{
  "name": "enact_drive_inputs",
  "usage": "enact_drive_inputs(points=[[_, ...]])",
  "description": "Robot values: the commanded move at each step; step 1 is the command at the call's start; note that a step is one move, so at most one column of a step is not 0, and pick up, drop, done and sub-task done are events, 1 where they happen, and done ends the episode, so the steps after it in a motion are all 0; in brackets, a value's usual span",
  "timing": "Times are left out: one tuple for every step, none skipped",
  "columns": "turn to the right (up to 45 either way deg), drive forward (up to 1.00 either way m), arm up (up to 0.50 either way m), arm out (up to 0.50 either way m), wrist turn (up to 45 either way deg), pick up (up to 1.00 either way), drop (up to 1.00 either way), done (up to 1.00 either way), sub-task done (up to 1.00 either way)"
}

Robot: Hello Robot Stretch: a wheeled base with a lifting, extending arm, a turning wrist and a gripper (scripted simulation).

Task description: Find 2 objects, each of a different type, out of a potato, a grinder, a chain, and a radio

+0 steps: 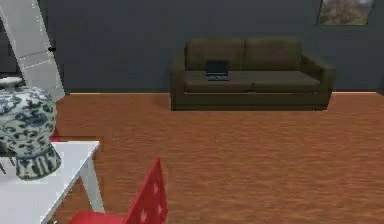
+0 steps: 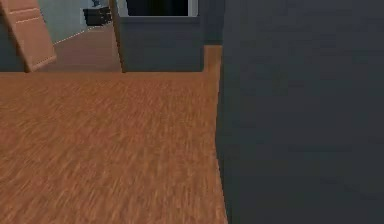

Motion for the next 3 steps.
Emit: enact_drive_inputs(points=[[45.0, 0.0, 0.0, 0.0, 0.0, 0.0, 0.0, 0.0, 0.0], [6.0, 0.0, 0.0, 0.0, 0.0, 0.0, 0.0, 0.0, 0.0], [0.0, 0.5, 0.0, 0.0, 0.0, 0.0, 0.0, 0.0, 0.0]])
